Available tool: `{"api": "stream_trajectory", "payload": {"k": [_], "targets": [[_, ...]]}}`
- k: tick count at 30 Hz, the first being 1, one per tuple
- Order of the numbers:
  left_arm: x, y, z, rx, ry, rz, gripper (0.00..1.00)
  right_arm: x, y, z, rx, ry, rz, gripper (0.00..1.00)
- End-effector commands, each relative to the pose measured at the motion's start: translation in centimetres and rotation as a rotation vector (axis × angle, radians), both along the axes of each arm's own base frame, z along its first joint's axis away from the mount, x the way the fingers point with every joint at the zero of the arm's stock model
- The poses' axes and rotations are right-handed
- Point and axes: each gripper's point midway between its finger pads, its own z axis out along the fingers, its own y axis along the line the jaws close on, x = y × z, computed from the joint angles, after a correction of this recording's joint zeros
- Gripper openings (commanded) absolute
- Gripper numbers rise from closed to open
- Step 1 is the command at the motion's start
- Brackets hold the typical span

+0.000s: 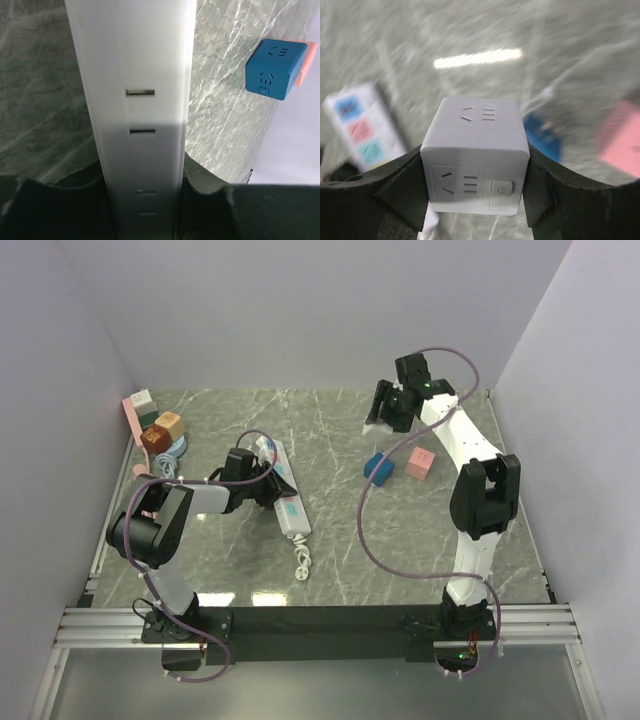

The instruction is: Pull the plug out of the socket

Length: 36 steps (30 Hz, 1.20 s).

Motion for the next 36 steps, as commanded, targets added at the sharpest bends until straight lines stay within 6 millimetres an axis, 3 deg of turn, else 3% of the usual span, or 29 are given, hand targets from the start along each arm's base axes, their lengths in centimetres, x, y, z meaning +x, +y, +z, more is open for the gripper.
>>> {"api": "stream_trajectory", "payload": {"k": [1,7,10,12,13,14,16,17,19,21,22,23,24,25,26,28,29,32,34,36], "targets": [[0.7,0.2,-0.1,0.034,-0.030,-0.011,0.01,2.4,-6.1,-2.3,-0.163,0.072,-0.239,0.00],[2.7,0.6,2.0,0.056,-0.086,-0.005,0.01,3.3,-7.8,-4.6,-0.242,0.109,-0.299,0.00],[5.4,1.1,4.5,0.046,-0.145,0.006,0.01,2.9,-8.9,-5.8,-0.286,0.131,-0.343,0.00],[6.1,1.6,4.3,0.065,-0.130,-0.021,0.01,2.4,-9.2,-6.5,-0.289,0.150,-0.345,0.00],[7.9,1.9,5.8,0.064,-0.162,-0.020,0.01,2.5,-9.3,-6.6,-0.287,0.148,-0.348,0.00],[8.0,2.2,4.5,0.088,-0.125,-0.050,0.01,2.2,-9.3,-7.0,-0.288,0.158,-0.345,0.00],[10.2,3.3,4.8,0.107,-0.126,-0.049,0.00,2.1,-9.3,-6.9,-0.289,0.153,-0.345,0.00],[10.6,3.7,4.8,0.110,-0.116,-0.047,0.01,1.8,-9.4,-7.1,-0.289,0.161,-0.344,0.04],[13.2,5.3,6.1,0.107,-0.152,-0.013,0.01,1.8,-9.1,-6.8,-0.275,0.153,-0.336,0.22],[15.1,7.1,5.9,0.085,-0.150,0.022,0.01,1.6,-8.9,-6.6,-0.260,0.155,-0.325,0.53],[16.4,7.5,7.0,0.060,-0.178,0.040,0.01,1.4,-8.8,-6.6,-0.260,0.160,-0.323,0.61],[17.3,8.0,6.1,0.049,-0.163,0.052,0.01,1.3,-8.9,-6.6,-0.260,0.161,-0.330,0.72],[18.3,9.2,6.2,0.035,-0.168,0.077,0.01,1.3,-8.9,-6.3,-0.258,0.156,-0.331,0.76],[19.5,9.2,7.4,-0.001,-0.193,0.074,0.01,1.3,-8.8,-6.1,-0.253,0.149,-0.328,0.80],[20.1,9.4,6.5,-0.015,-0.180,0.079,0.01,1.2,-8.8,-5.9,-0.249,0.146,-0.329,0.82],[21.7,9.8,7.7,-0.059,-0.220,0.076,0.01,1.2,-8.8,-4.7,-0.237,0.119,-0.330,0.89],[22.2,9.6,7.3,-0.086,-0.230,0.064,0.01,1.3,-8.6,-4.1,-0.233,0.107,-0.328,0.92],[23.7,8.8,8.3,-0.211,-0.283,0.054,0.00,0.9,-8.4,-1.9,-0.206,0.075,-0.319,0.93],[25.3,10.9,9.4,-0.291,-0.327,0.136,0.01,0.5,-8.2,-0.2,-0.181,0.044,-0.309,0.94],[26.2,11.7,8.5,-0.341,-0.319,0.198,0.01,-0.2,-7.8,1.1,-0.156,0.019,-0.294,0.95]]}}
